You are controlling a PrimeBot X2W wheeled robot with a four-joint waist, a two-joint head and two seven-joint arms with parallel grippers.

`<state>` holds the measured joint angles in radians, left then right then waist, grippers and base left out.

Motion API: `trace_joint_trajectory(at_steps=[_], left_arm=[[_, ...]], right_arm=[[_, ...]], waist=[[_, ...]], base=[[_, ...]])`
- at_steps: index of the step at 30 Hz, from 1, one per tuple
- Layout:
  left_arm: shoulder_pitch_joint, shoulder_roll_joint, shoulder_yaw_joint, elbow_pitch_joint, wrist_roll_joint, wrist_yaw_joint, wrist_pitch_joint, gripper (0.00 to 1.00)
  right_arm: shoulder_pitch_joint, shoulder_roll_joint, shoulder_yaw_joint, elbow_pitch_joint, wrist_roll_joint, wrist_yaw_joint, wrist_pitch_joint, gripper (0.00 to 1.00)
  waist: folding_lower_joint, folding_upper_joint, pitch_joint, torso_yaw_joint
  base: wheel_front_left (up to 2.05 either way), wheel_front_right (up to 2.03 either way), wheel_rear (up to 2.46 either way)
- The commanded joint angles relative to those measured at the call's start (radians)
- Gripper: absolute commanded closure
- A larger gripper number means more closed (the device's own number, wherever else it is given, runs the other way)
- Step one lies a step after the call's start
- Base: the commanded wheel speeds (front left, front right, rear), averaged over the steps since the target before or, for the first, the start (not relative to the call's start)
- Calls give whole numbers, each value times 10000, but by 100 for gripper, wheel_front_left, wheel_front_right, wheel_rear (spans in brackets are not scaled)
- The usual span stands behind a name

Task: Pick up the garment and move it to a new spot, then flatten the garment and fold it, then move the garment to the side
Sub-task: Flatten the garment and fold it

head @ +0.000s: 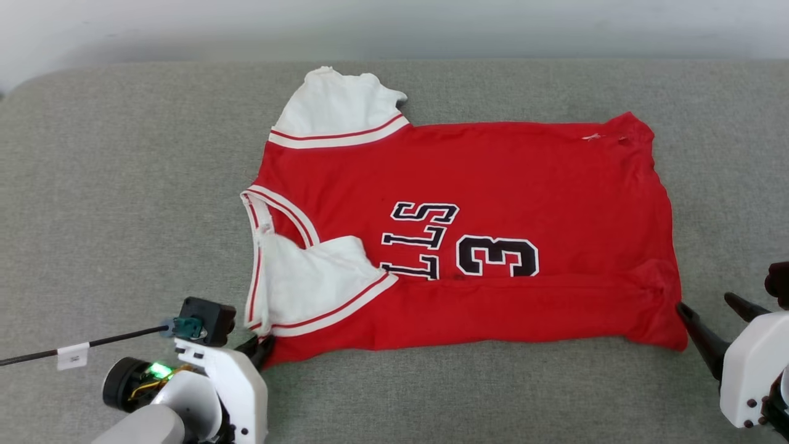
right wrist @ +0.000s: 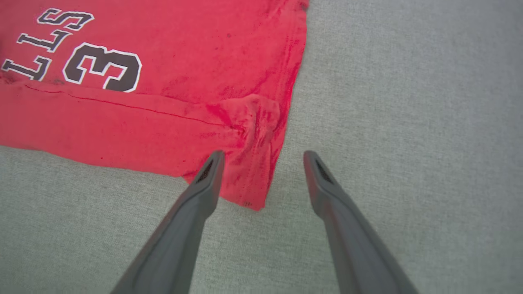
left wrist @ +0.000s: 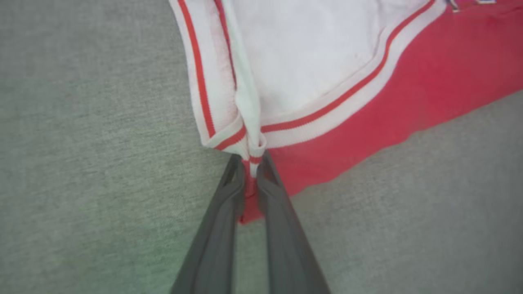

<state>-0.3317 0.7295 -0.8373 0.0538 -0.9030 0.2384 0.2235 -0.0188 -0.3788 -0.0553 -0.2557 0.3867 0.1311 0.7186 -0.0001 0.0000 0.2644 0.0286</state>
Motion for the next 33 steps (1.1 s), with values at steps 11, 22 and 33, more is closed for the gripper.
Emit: trace_joint_trajectory(at_steps=[11, 22, 33], left_arm=[[-244, 714, 308, -2661, 470, 557, -69, 100], [-336, 730, 172, -3327, 776, 643, -17, 100], [96, 1050, 25, -2573, 557, 562, 191, 100]], right_arm=[[-656, 908, -309, 1855, -1112, -6, 814, 0], [-861, 656, 560, 3671, -927, -4, 1170, 16], [-715, -324, 791, 3783, -275, -12, 1083, 100]], waist=[[1, 0, -12, 618], [1, 0, 507, 975], [1, 0, -177, 843]], base=[[0, 0, 0], [0, 0, 0], [0, 0, 0]])
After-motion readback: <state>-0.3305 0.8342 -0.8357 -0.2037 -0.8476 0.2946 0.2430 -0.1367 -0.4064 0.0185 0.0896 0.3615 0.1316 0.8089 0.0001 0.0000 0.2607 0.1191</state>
